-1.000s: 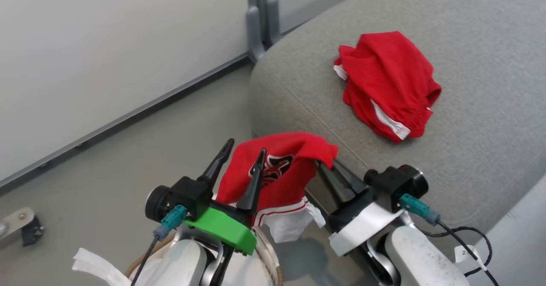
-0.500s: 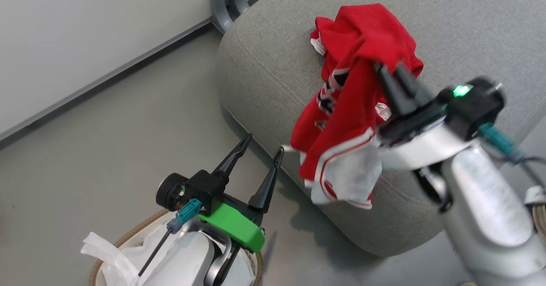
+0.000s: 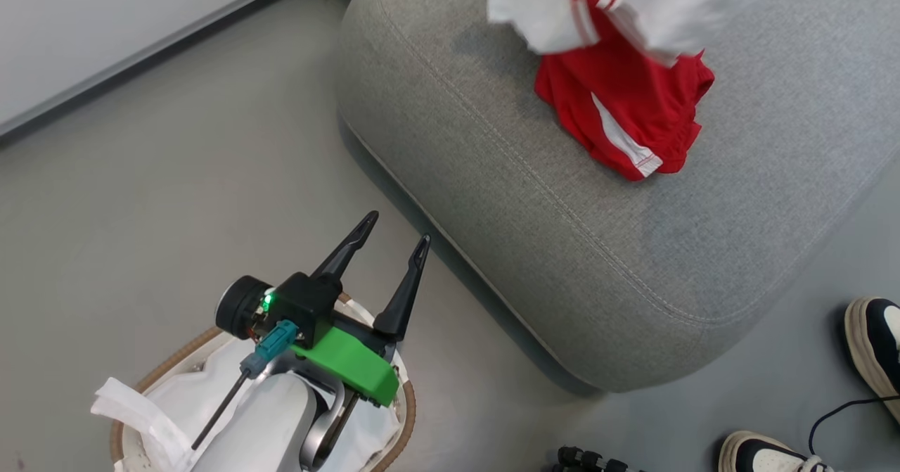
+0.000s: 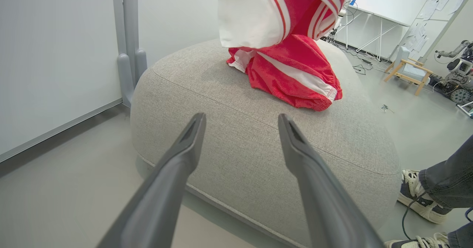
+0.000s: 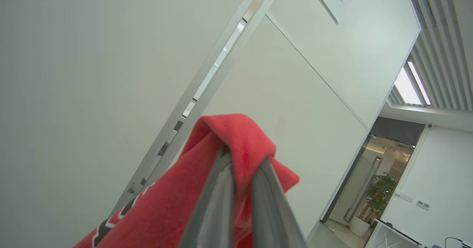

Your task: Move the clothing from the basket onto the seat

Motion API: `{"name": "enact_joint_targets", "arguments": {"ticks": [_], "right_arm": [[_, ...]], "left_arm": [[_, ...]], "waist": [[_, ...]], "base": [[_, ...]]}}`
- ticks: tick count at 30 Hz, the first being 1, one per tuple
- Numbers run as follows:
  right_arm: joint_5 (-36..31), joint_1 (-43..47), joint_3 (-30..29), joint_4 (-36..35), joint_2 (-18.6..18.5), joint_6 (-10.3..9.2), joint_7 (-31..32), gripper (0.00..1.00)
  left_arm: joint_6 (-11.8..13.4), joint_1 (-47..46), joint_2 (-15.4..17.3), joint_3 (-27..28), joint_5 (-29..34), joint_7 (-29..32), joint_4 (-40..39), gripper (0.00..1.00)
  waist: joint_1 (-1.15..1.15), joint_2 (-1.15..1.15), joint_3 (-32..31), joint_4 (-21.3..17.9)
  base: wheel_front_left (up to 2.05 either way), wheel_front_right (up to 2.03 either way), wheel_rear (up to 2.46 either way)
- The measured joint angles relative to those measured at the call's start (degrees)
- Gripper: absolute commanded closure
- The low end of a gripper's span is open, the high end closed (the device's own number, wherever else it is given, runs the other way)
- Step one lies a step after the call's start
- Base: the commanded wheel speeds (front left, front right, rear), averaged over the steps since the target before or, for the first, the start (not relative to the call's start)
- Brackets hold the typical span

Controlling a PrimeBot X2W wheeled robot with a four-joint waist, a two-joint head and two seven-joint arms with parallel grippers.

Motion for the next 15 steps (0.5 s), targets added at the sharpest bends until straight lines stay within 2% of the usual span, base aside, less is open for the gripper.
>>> {"name": "enact_joint_targets", "arguments": {"ticks": [6, 15], "right_arm": [[-3.0, -2.3, -5.5, 6.9, -1.8, 0.0, 0.0, 1.0], [-4.7, 8.1, -9.0, 15.8, 4.0, 0.0, 0.0, 1.0]], "left_arm": [[0.0, -1.2, 1.1, -0.3, 0.5, 0.0, -0.4, 0.0], [0.0, -3.0, 2.6, -0.3, 0.5, 0.0, 0.0, 0.0]], "waist": [[0.0, 0.0, 3.2, 1.1], [0.0, 0.0, 7.5, 4.4]], "base": [[0.0, 0.0, 0.0], [0.0, 0.0, 0.0]]}}
